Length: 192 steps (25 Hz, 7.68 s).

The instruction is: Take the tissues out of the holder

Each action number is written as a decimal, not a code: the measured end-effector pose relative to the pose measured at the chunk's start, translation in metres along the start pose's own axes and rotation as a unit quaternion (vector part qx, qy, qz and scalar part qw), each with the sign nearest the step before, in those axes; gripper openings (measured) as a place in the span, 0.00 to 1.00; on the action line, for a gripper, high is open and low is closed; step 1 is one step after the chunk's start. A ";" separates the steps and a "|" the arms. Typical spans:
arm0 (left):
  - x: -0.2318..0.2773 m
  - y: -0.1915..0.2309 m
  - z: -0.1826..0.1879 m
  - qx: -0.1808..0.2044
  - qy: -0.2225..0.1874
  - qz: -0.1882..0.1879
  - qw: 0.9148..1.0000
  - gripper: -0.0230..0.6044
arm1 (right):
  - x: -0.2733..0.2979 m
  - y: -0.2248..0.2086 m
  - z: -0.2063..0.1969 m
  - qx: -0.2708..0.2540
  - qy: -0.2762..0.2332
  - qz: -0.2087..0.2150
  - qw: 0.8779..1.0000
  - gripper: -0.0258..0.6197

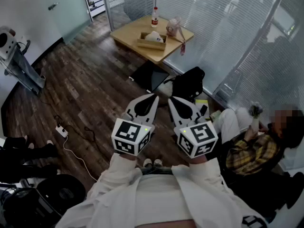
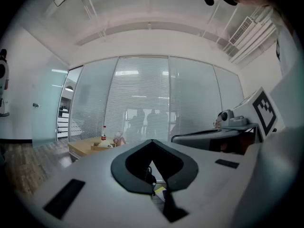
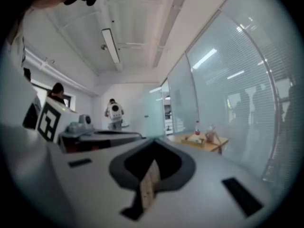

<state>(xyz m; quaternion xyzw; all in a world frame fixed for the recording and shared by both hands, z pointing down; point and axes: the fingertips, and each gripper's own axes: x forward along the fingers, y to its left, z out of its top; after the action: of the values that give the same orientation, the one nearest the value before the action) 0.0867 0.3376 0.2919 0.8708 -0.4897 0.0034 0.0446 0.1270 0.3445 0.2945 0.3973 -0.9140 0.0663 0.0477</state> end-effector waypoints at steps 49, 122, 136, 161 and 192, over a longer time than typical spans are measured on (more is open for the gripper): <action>0.088 0.077 -0.021 -0.077 -0.006 0.012 0.997 0.05 | 0.092 -0.079 -0.008 -0.014 -0.011 -0.006 1.000 0.06; 0.412 0.402 -0.011 -0.088 0.022 0.019 0.996 0.05 | 0.479 -0.318 0.039 0.007 0.016 -0.029 0.999 0.06; 0.448 0.420 -0.024 -0.101 0.028 0.039 0.994 0.05 | 0.514 -0.341 0.030 0.020 0.032 0.012 0.999 0.06; 0.451 0.433 -0.016 -0.103 0.052 -0.002 0.993 0.05 | 0.545 -0.340 0.035 0.012 0.060 0.012 0.998 0.06; 0.458 0.446 -0.030 -0.112 0.073 -0.035 0.990 0.05 | 0.558 -0.329 0.021 0.044 0.103 0.048 0.993 0.06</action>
<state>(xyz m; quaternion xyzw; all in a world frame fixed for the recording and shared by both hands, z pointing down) -0.0541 -0.2812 0.3773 0.8742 -0.4517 0.0106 0.1777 -0.0122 -0.2832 0.3793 0.3456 -0.9185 0.1492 0.1207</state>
